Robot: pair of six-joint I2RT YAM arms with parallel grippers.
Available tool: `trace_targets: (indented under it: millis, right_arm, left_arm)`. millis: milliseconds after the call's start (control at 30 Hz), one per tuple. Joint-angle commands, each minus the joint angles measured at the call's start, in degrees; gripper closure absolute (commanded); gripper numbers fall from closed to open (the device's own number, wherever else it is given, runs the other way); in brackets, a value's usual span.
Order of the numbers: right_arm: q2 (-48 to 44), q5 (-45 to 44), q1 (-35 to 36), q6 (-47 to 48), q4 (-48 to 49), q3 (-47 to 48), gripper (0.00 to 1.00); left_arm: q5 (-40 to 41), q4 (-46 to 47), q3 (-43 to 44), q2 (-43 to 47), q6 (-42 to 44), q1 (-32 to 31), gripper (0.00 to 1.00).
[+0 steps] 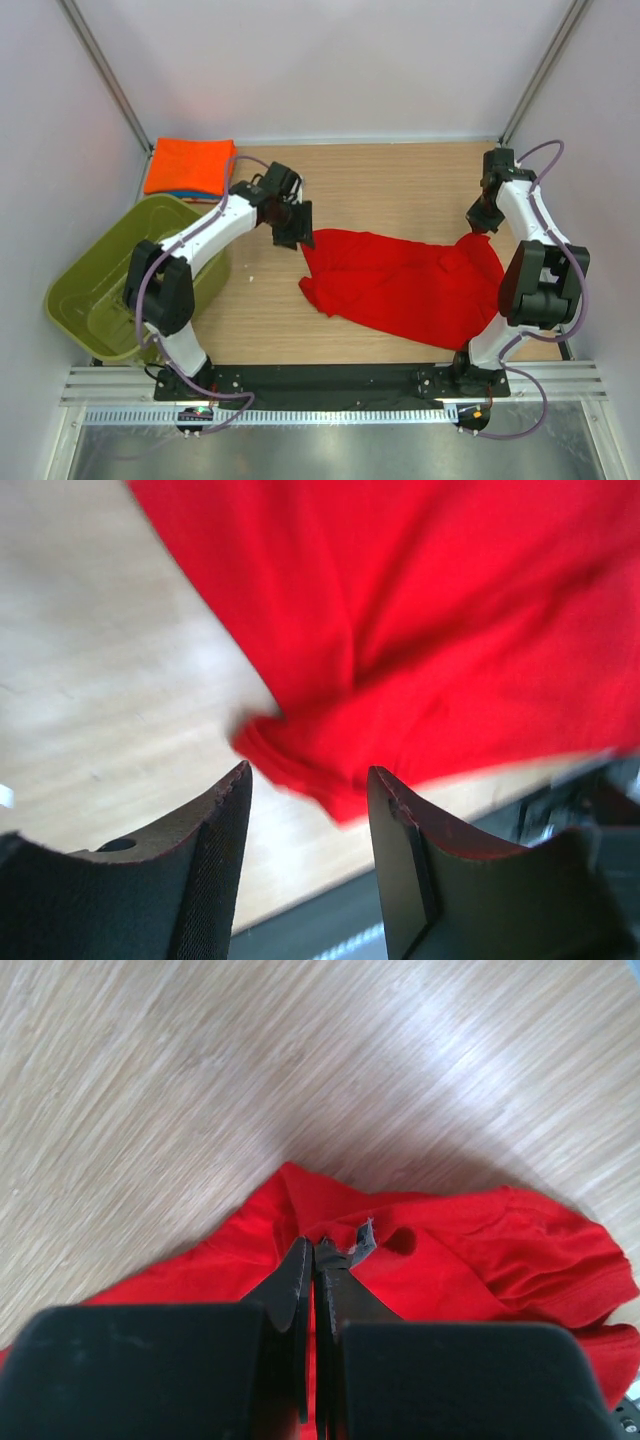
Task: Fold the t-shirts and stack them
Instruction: Flatten the tshirt out
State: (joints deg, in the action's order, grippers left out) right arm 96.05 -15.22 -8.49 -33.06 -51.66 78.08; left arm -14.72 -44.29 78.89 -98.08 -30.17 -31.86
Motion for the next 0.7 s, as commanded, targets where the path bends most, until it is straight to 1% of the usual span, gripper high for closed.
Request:
trace_targets:
  millis: [0, 100, 233, 400, 600, 667]
  right_arm:
    - [-2.5, 4.5, 0.0, 1.4, 2.7, -0.3, 0.99]
    - [-1.9, 5.1, 0.0, 1.7, 2.6, -0.1, 0.99]
    - [-1.8, 5.0, 0.0, 2.4, 2.5, 0.1, 0.99]
    - [-2.3, 6.4, 0.0, 2.6, 3.4, -0.4, 0.99]
    - [-2.5, 7.0, 0.0, 2.8, 3.5, -0.4, 0.99]
    - [-2.9, 7.2, 0.0, 2.8, 3.7, -0.7, 0.99]
  left_arm:
    - [7.0, 0.8, 7.1, -5.8, -2.5, 1.2, 0.5]
    - [10.2, 0.3, 11.1, -11.3, -2.8, 1.3, 0.51]
    - [14.2, 0.5, 13.0, -15.4, -2.2, 1.2, 0.51]
    - [14.4, 3.4, 14.4, -18.2, 0.4, 1.3, 0.5]
    - [12.3, 5.6, 15.0, -19.9, 7.3, 2.7, 0.49]
    - [9.7, 5.9, 15.3, -20.8, 9.3, 3.7, 0.48]
